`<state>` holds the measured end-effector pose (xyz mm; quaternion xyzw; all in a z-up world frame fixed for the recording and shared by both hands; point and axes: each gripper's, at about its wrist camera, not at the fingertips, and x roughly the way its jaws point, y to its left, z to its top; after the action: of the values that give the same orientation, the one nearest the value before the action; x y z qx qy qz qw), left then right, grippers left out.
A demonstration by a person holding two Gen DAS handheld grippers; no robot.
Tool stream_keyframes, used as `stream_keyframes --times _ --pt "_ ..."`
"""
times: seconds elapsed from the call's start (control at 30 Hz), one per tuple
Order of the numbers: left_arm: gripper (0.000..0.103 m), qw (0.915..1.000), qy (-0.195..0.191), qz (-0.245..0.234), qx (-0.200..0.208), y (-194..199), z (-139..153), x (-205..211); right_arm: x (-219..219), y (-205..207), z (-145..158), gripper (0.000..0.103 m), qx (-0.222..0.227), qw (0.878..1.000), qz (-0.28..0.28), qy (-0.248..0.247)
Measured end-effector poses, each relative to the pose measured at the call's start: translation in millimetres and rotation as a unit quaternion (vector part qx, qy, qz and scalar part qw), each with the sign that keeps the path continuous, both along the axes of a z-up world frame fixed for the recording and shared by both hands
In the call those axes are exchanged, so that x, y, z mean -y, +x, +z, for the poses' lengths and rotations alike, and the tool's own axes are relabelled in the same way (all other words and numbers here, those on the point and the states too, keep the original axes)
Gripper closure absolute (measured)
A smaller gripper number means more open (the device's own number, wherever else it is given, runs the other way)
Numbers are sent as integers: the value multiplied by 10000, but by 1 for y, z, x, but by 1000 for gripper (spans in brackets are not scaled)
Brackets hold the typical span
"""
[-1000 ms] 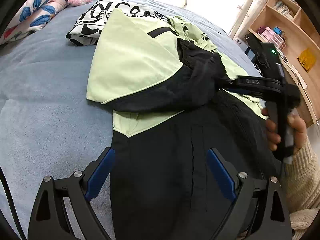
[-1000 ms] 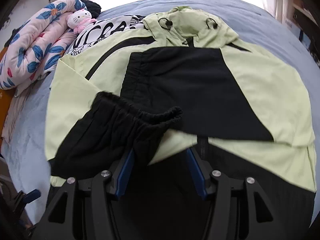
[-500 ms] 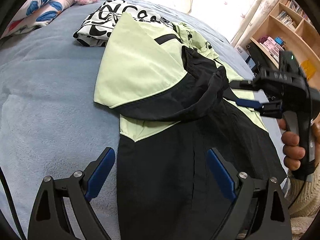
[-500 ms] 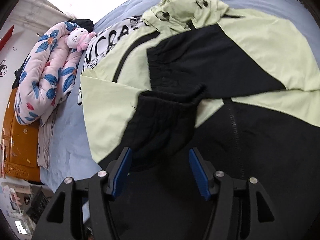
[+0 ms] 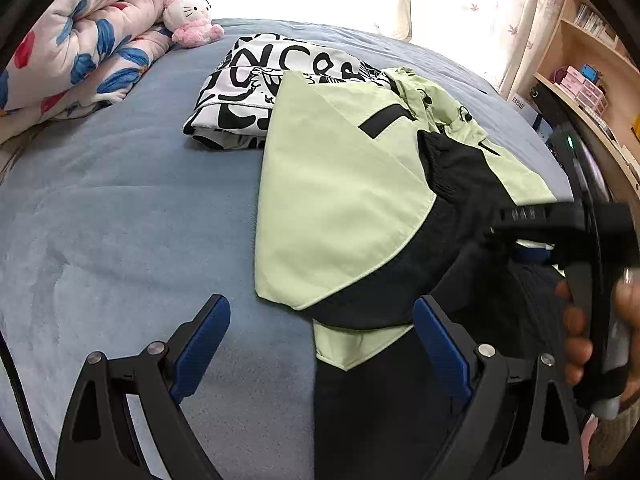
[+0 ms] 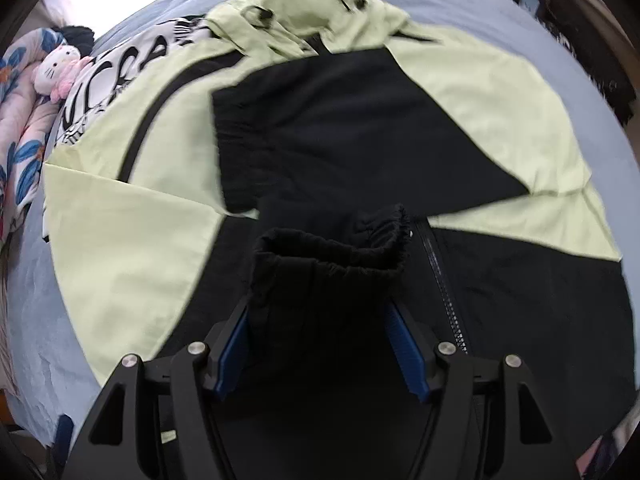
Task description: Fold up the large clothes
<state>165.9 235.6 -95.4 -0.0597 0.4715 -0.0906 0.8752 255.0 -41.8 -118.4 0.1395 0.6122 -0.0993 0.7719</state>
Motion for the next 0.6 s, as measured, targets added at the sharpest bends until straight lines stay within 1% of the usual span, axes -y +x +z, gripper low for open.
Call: stream_keyframes --times 0.03,0.07,0.1,0.13,0.17,0.2,0.23,0.27,0.33,0.37,0.4,0.47,0.53,0.6 --pt "11 10000 18 -5 6 1 -1 0 6 -4 -4 39 36 10000 5 63" --pt "11 10000 40 -14 4 2 -2 0 9 -8 -6 42 94 9999 32 110" --pt "11 10000 60 -20 -3 3 -3 1 13 -12 -7 54 148 9997 117 165" --pt "11 10000 85 -22 -4 4 -4 1 14 -14 -6 63 189 9994 203 188" --pt "11 9999 99 -23 1 3 -4 1 14 -16 -4 67 259 9989 328 199" --pt "11 9999 116 -24 1 4 -5 1 12 -17 -1 80 340 9980 490 222" --pt "11 9999 125 -19 2 4 -5 2 10 -19 5 85 465 9963 661 303" --pt "11 9999 130 -17 14 4 -5 3 7 -20 13 85 606 9943 815 323" --pt "11 9999 143 -14 54 5 -3 4 -4 -22 41 85 1145 9842 1313 327" --pt "11 9999 147 -10 84 5 -1 5 -9 -23 56 85 1416 9772 1536 381" --pt "11 9998 144 -8 111 5 0 5 -14 -24 73 85 1723 9676 1785 475" --pt "11 9998 136 0 160 7 3 8 -21 -25 107 85 2381 9451 2180 499" --pt "11 9997 105 -4 201 10 7 12 -26 -24 136 85 3031 9206 2443 315" --pt "11 9997 89 -19 240 15 9 17 -19 -16 151 85 3474 9034 2511 146"
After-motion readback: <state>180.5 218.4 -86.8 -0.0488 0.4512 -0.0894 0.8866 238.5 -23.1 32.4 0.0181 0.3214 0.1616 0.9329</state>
